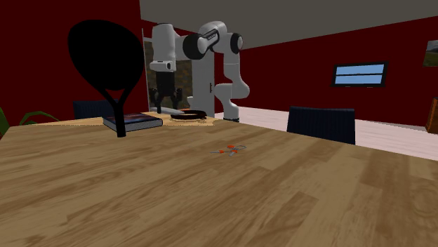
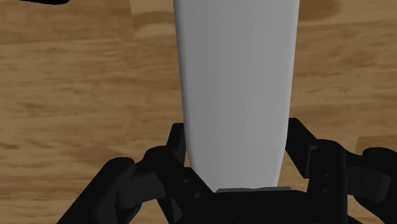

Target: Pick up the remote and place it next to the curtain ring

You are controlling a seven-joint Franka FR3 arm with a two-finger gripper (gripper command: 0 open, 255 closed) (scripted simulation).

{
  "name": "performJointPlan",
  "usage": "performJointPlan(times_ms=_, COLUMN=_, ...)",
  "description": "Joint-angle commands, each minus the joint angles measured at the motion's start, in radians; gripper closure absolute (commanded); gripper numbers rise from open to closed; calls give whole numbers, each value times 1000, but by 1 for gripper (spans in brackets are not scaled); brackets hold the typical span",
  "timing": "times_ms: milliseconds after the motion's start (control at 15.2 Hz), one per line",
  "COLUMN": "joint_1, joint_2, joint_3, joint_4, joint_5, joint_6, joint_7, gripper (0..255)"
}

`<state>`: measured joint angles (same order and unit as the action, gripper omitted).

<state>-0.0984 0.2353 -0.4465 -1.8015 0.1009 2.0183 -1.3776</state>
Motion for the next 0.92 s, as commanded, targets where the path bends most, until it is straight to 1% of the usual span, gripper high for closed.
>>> performJointPlan(times_ms=0, joint_1=-10, joint_2=-51, joint_3=-16, joint_4=-66, joint_5=-19, joint_6=20, joint_7=-24, gripper=255)
performJointPlan(times_ms=396, joint_1=-55, joint_2=-178, joint_3=-69, joint_4=-219, joint_5=-78, joint_6=59, joint_7=-103, gripper=255)
performJointPlan(times_ms=858, joint_1=-125, joint_2=-296, joint_3=-139, joint_4=-341, joint_5=-149, joint_6=81, joint_7=-209, gripper=255)
